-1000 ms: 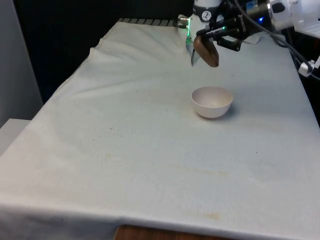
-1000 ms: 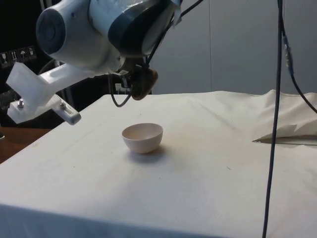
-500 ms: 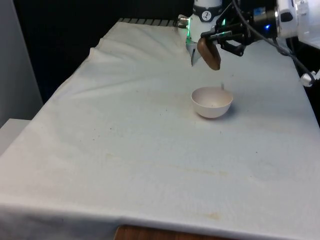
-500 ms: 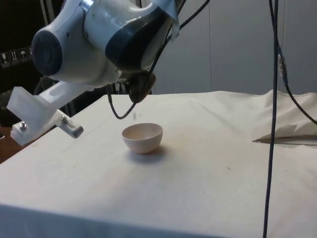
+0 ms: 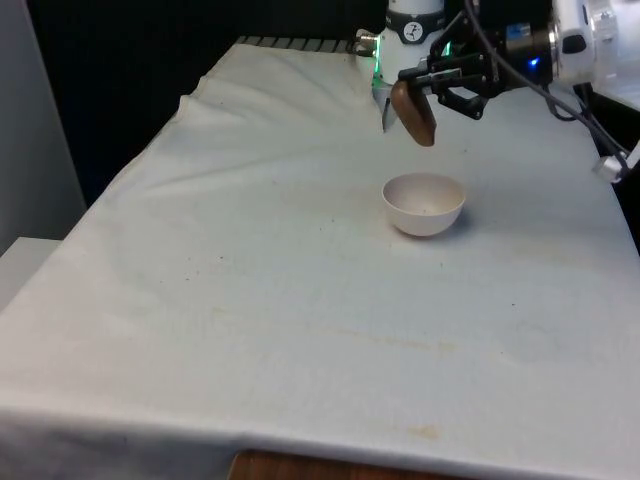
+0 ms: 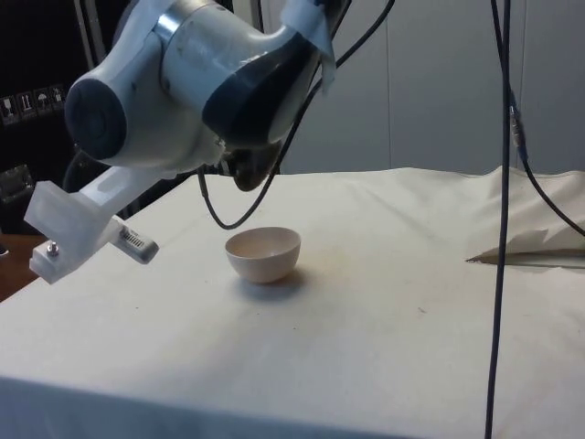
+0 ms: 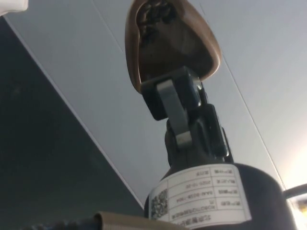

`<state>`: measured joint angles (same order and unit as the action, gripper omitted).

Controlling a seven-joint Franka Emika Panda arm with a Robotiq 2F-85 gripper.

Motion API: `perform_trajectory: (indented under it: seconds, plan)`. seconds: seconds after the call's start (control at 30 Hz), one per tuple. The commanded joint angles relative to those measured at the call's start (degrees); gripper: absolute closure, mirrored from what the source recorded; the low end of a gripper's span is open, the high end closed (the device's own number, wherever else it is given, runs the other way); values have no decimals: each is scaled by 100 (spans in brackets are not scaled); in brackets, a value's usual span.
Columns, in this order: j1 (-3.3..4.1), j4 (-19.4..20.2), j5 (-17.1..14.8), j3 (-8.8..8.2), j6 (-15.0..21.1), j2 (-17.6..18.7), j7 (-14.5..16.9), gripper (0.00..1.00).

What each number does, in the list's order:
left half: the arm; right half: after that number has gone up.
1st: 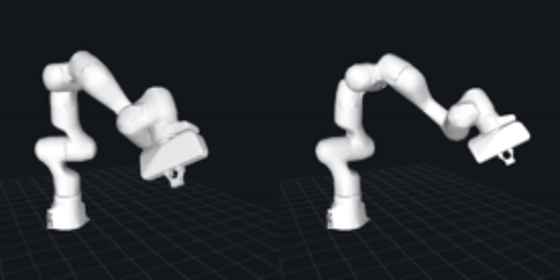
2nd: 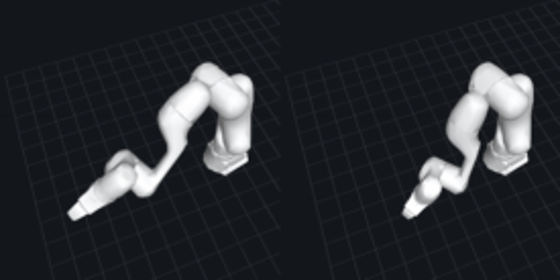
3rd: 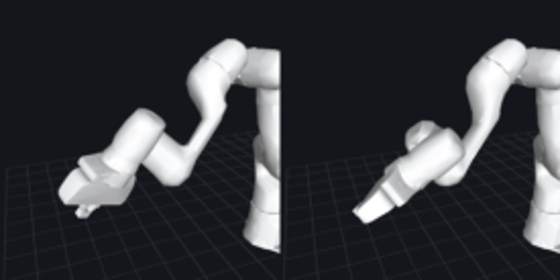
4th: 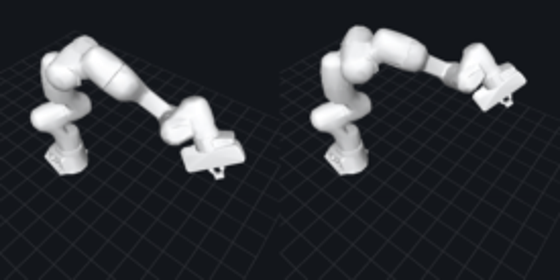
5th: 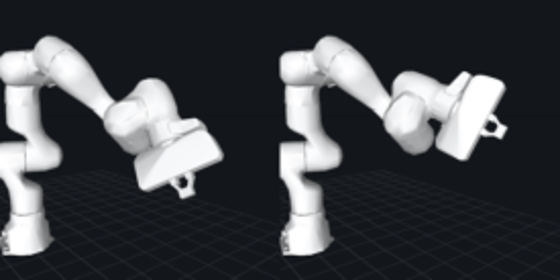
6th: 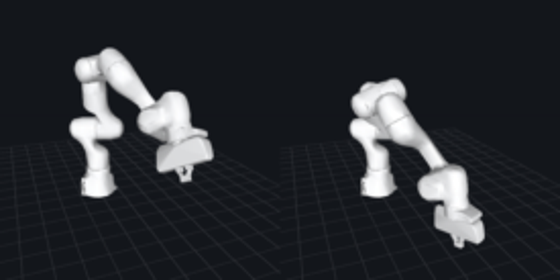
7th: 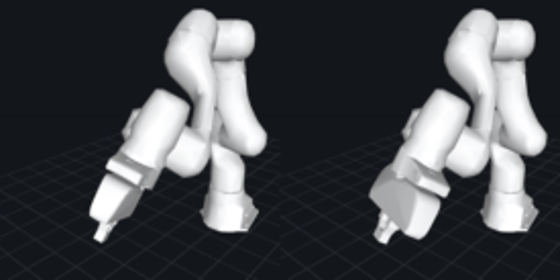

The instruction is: Pour the coffee beans from the cup into the bowl.

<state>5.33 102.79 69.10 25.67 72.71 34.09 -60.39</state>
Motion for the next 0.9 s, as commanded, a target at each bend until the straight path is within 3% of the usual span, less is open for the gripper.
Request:
perform_trajectory:
  seconds: [0.0, 0.43, 0.87]
  plan:
    - [17, 23, 57, -6, -6, -6, 46, 100]
    - [0, 155, 378, 40, -57, -11, 92, 100]
    - [11, 458, 682, 195, -315, -69, 166, 100]
